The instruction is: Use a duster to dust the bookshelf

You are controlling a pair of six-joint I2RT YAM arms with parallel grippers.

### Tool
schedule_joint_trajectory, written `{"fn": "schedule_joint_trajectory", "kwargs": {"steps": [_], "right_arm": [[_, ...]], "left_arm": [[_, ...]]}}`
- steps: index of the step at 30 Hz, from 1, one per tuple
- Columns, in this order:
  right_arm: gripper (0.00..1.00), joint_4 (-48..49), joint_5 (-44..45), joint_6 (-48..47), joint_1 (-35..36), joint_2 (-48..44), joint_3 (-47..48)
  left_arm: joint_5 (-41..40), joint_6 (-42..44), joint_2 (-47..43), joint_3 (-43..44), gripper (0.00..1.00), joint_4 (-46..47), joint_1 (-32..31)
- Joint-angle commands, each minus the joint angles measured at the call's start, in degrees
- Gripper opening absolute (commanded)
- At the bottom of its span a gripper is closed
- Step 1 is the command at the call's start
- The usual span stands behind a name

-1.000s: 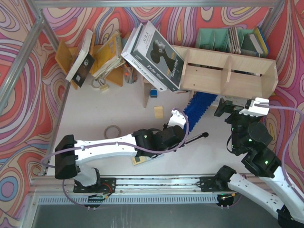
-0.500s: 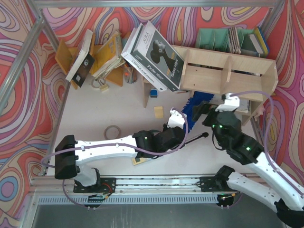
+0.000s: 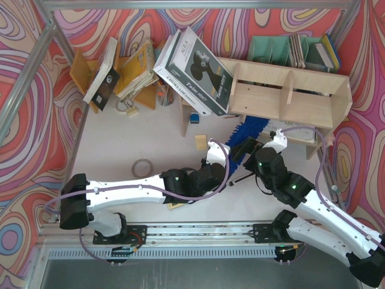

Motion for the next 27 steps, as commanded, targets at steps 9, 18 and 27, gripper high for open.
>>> {"fn": "schedule_joint_trajectory", "kwargs": {"steps": [9, 18, 27], "right_arm": [[0.84, 8.2, -0.6, 12.4, 0.2, 4.6, -3.4], [0.49, 9.7, 0.6, 19.5, 0.2, 5.4, -4.3], [0.30, 8.9, 0.1, 24.5, 0.2, 4.2, -4.2]], "left_arm": [[-1.1, 2.0, -1.9, -1.3, 0.00, 5.3, -1.2], [0.5, 3.2, -0.8, -0.8, 0.05, 4.4, -1.3], [0.3, 3.7, 2.5, 1.8, 0.42, -1.0, -1.2]]}}
